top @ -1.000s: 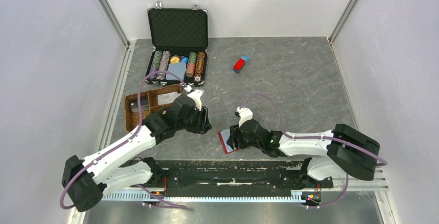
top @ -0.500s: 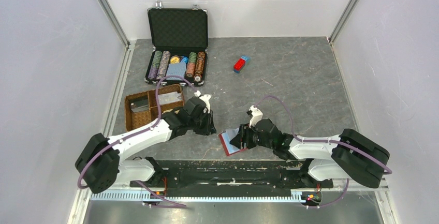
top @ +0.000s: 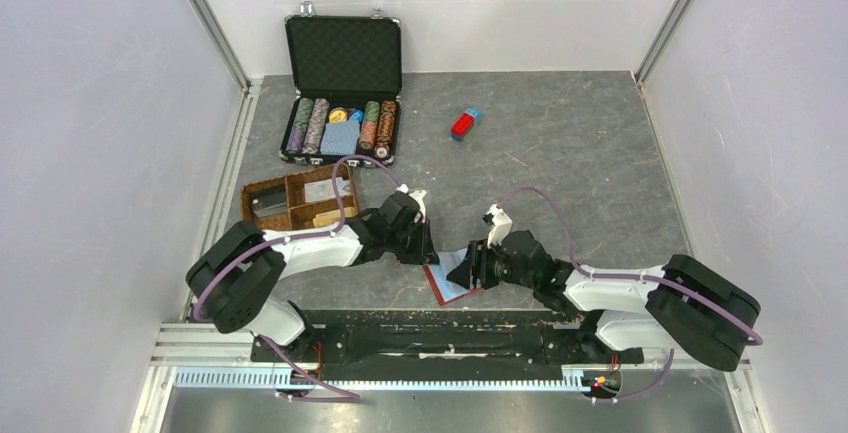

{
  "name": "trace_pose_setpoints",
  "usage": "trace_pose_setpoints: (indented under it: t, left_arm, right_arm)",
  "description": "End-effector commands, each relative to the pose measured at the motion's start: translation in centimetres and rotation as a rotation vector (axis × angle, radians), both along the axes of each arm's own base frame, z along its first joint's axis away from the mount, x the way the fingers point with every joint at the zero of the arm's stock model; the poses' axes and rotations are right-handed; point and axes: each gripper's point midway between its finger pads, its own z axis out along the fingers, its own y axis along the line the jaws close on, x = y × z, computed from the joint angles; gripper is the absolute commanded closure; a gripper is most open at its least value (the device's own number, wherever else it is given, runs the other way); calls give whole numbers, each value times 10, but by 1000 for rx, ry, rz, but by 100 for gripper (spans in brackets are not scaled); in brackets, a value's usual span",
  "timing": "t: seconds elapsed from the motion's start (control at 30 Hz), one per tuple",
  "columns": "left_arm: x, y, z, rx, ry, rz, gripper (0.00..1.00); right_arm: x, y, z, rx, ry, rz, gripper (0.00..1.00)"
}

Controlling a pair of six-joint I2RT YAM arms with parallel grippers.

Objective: Take the credit cards out of the card holder
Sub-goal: Remove the credit card from the card holder.

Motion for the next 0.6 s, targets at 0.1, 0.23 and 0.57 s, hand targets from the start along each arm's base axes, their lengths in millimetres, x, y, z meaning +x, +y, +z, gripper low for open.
trace_pose_setpoints:
  t: [0.1,0.23,0.57]
  left_arm:
    - [-1,-43,20,-163,16,-36,82]
    - [0,-54,29,-205,8,-51,82]
    - [0,-91,41,-264,10,-123,81]
  right_arm:
    - [8,5,20,34,-52,1,45]
    - [16,-6,24,-27,-90,-40,38]
    - [34,-42,47,-171,-209,-146,27]
